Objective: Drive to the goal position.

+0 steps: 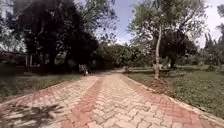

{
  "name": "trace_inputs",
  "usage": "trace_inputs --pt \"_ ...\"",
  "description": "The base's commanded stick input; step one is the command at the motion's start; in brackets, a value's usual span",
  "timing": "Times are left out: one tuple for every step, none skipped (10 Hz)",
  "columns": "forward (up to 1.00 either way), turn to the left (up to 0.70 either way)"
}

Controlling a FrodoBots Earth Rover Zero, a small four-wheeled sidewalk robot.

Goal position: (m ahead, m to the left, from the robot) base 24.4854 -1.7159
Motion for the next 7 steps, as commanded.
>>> trace_inputs --pt "0.7 0.0" --pt "0.7 0.0" --pt "0.7 0.0" --pt "0.7 0.0" --pt "0.7 0.0" --pt "0.7 0.0" --pt "0.7 0.0"
